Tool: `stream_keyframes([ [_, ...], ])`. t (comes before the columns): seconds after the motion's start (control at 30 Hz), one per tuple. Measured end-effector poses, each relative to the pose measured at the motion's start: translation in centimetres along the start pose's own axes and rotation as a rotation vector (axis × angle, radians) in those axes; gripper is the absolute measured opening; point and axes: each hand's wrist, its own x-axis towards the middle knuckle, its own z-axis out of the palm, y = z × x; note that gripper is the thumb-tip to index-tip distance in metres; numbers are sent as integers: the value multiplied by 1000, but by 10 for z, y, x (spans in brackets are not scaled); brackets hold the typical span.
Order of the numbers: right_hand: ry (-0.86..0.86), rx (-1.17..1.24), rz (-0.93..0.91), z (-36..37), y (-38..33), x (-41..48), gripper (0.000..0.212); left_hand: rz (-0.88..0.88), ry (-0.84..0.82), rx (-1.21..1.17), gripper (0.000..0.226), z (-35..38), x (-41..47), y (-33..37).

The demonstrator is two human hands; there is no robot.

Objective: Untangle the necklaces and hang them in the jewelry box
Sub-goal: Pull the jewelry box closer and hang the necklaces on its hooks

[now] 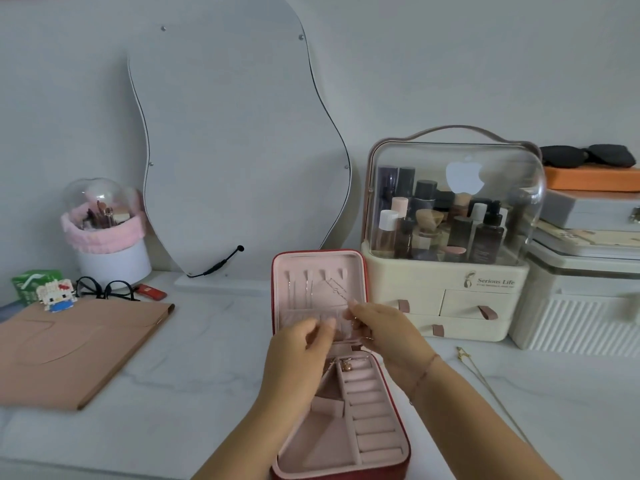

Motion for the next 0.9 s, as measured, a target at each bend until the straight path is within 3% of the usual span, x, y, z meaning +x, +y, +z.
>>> stream_keyframes([
  [0.13,34,-169,-80,-6,-2,-26,27,116,83,192,17,6,20,-13],
  [0.33,13,-440,-154,-20,-5,-46,26,33,-32,398,26,14,26,-12],
  [0.47,-17,-412,-188,-24,-16,-40,27,14,-87,497,35,18,28,-13],
  [0.67,-2,-277,-338,-10,-44,-13,27,54,8,354,33,17,25,-15],
  [0.9,22,-321,-384,10,-50,18,20,157,61,126,24,13,24,-14],
])
